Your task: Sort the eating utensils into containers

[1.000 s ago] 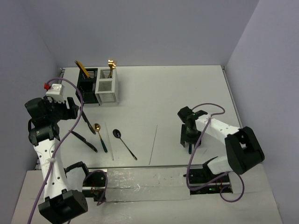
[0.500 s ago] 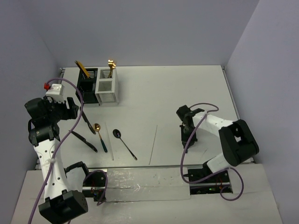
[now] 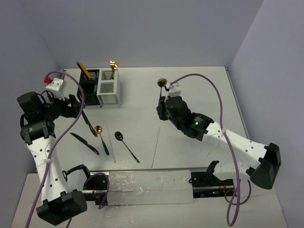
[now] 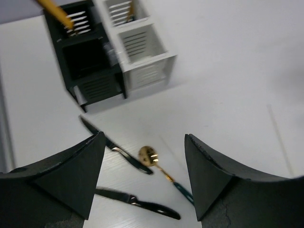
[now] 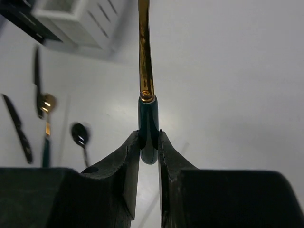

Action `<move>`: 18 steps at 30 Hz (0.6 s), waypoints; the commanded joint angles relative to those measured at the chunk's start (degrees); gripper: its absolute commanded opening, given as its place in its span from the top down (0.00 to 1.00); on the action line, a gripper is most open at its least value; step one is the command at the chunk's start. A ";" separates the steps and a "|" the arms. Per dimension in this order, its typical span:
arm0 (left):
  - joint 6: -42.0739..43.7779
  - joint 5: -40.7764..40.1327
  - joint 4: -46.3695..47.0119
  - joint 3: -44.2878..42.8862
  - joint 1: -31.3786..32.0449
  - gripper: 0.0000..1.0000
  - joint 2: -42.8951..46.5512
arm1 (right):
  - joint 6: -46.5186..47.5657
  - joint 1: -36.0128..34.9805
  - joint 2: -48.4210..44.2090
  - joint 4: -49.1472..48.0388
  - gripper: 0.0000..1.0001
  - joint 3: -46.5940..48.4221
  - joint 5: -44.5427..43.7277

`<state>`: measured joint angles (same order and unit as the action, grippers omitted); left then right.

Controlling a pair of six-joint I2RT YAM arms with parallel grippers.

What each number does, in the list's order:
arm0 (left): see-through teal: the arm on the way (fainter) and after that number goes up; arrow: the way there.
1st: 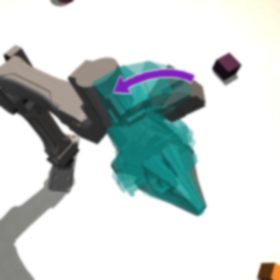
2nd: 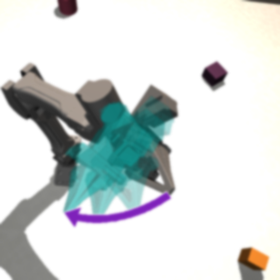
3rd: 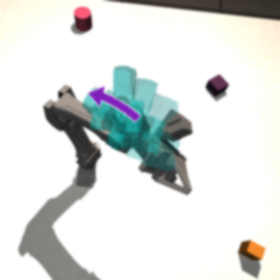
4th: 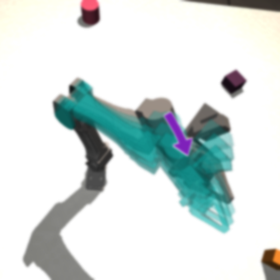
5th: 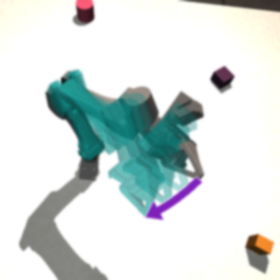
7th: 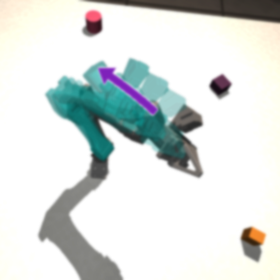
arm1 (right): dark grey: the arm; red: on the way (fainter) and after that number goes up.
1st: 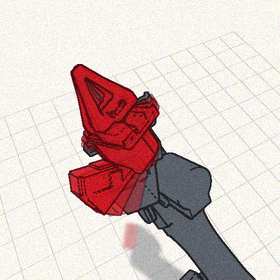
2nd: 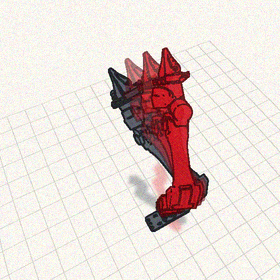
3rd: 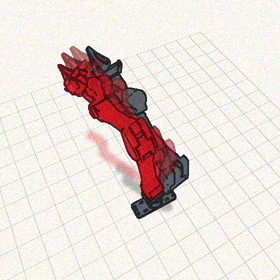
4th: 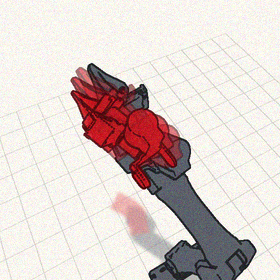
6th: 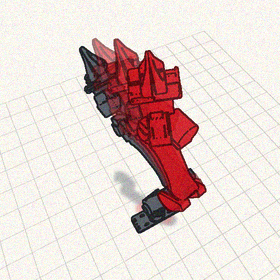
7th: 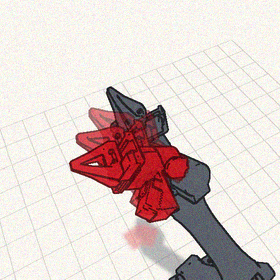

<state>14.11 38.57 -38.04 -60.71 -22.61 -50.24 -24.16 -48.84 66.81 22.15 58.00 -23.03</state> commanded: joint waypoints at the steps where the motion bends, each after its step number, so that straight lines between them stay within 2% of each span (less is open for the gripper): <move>1: 3.81 17.97 -8.86 -7.48 -0.07 0.22 -2.31 | 2.98 -5.28 4.19 -20.01 1.00 4.13 -5.11; 3: 4.00 23.02 -9.86 -9.85 1.25 0.20 -2.93 | 3.33 -7.40 7.27 -29.29 1.00 6.07 -3.35; 5: 2.69 25.94 -9.69 -11.36 4.14 0.18 -3.72 | 4.21 -10.82 13.13 -33.38 1.00 10.71 -1.24; 11: -3.20 18.30 -5.47 -15.40 13.46 0.16 -5.22 | 6.58 -17.15 26.69 -37.27 1.00 24.87 2.62; 15: -4.79 17.60 -3.89 -16.11 14.00 0.16 -6.80 | 7.29 -18.57 30.31 -37.09 1.00 29.97 4.74; 18: -5.84 16.46 -2.13 -15.06 14.00 0.16 -6.45 | 8.07 -19.01 30.84 -37.53 1.00 30.33 6.24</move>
<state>10.52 55.86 -43.33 -74.72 -8.82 -56.84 -17.89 -67.85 98.08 -10.35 84.58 -18.11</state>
